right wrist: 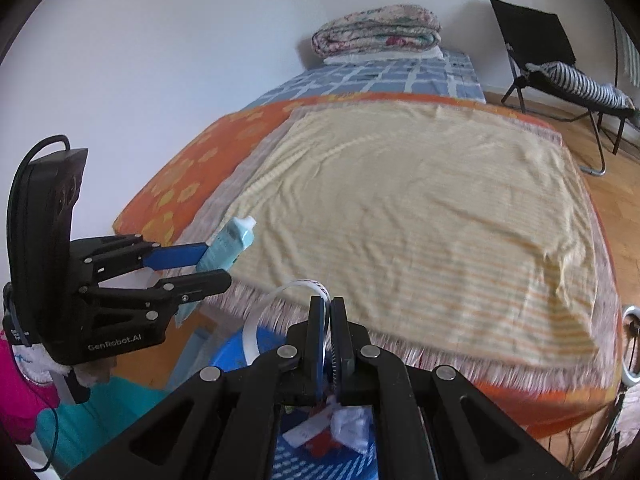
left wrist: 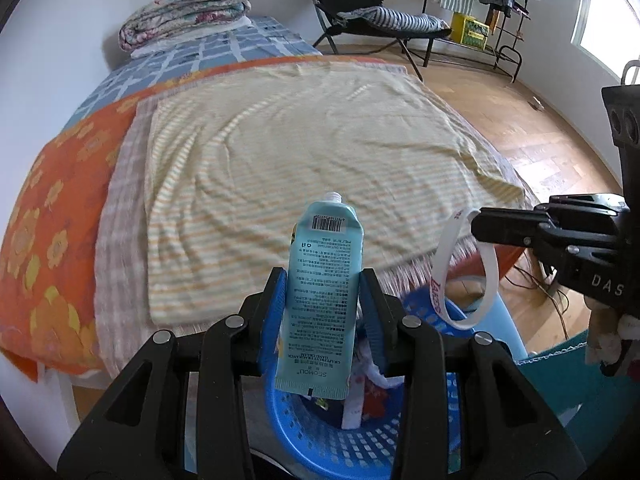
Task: Collect trash
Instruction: 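Carry the light blue tube in the left tool while the right tool carries the wristband to the basket, then open both tools to drop the light blue tube and wristband into the basket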
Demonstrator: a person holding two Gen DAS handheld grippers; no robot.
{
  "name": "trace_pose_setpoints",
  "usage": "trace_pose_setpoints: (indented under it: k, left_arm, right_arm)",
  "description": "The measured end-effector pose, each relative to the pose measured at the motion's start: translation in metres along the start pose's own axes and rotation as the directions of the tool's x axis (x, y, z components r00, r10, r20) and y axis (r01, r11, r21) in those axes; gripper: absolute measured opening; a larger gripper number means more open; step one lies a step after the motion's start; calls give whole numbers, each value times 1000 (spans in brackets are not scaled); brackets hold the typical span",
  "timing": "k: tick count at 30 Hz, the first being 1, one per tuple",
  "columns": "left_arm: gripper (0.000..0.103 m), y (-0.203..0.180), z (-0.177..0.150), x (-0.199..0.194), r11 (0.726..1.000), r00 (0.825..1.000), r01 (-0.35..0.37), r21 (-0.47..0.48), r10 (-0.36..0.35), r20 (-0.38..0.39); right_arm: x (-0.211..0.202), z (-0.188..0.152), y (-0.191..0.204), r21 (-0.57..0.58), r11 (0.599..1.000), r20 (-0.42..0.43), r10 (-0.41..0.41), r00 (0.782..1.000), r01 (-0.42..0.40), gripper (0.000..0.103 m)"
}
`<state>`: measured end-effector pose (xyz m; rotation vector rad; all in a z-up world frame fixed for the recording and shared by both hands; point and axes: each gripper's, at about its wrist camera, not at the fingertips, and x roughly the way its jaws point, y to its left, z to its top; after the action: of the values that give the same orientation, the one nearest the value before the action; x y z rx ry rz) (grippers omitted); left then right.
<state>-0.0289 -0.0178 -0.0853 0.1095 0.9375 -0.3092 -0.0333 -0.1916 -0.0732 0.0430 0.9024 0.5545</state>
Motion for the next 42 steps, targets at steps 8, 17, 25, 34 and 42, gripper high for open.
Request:
trace_pose_setpoints:
  k: [8, 17, 25, 34, 42]
  left_arm:
    - [37, -11, -28, 11, 1000, 999, 14, 20, -13, -49]
    - [37, -28, -43, 24, 998, 995, 38, 41, -34, -93]
    - [38, -38, -52, 34, 997, 991, 53, 58, -45, -127]
    - [38, -40, -65, 49, 997, 984, 44, 59, -33, -176]
    - [49, -35, -69, 55, 999, 981, 28, 41, -20, -191]
  right_arm:
    - [9, -39, -2, 18, 1000, -67, 7, 998, -5, 1]
    - [16, -71, -5, 35, 999, -125, 6, 992, -2, 1]
    - [28, -89, -14, 66, 998, -175, 6, 985, 6, 4]
    - [36, -94, -12, 69, 998, -200, 5, 980, 9, 15]
    - [43, -96, -13, 101, 995, -229, 22, 973, 2, 44]
